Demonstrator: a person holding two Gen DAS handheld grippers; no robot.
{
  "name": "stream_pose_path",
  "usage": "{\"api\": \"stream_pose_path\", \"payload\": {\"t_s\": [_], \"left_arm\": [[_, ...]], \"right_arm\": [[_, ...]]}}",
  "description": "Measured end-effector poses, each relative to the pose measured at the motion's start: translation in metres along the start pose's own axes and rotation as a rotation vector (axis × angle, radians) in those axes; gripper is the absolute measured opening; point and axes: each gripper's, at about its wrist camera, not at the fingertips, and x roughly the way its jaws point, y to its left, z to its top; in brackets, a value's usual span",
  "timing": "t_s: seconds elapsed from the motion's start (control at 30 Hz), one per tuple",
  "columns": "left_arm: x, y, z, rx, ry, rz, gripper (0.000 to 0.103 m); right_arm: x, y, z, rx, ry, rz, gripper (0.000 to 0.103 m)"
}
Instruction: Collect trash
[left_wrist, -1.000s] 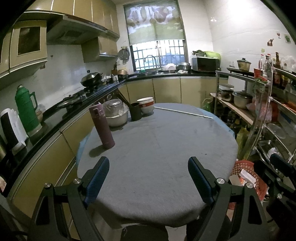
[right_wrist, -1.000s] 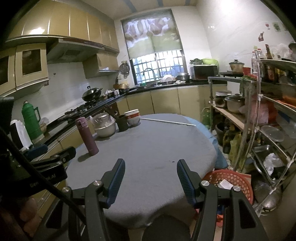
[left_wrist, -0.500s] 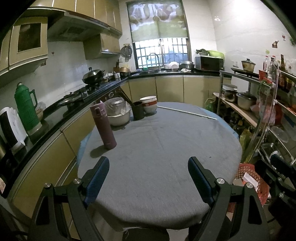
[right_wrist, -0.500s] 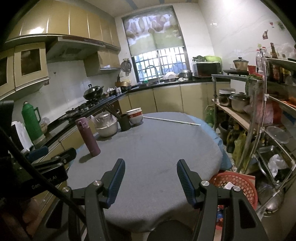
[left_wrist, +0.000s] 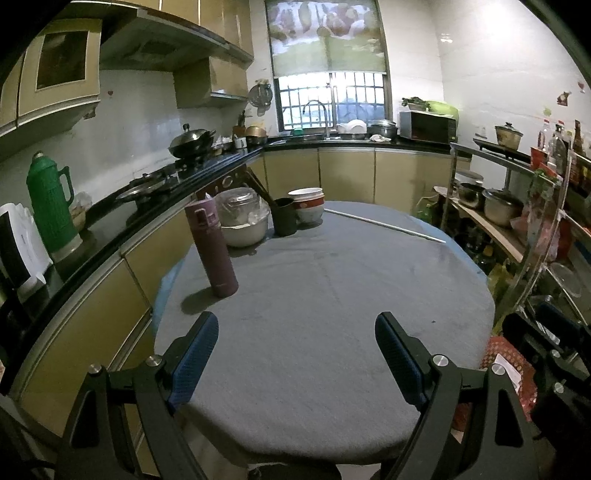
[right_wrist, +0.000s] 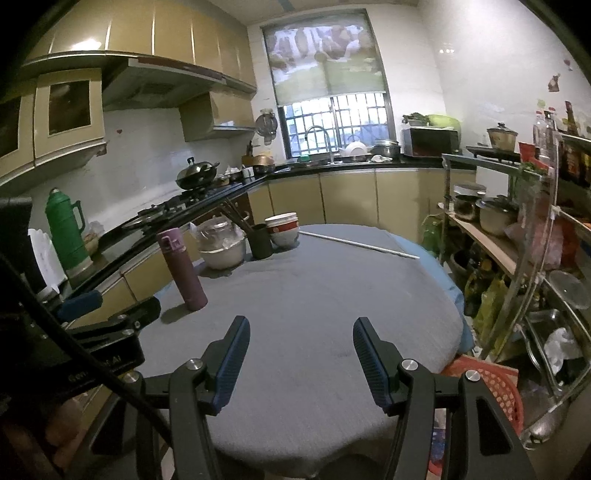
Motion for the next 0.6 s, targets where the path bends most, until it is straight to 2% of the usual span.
{"api": "stream_pose_path", "payload": {"t_s": [0.6], "left_arm": [[0.043,0.035,0.009,-0.053,0.042,0.045,0.087]], "right_arm": [[0.060,0.024,0.016,-0.034,0.039,0.022,0.062]]}}
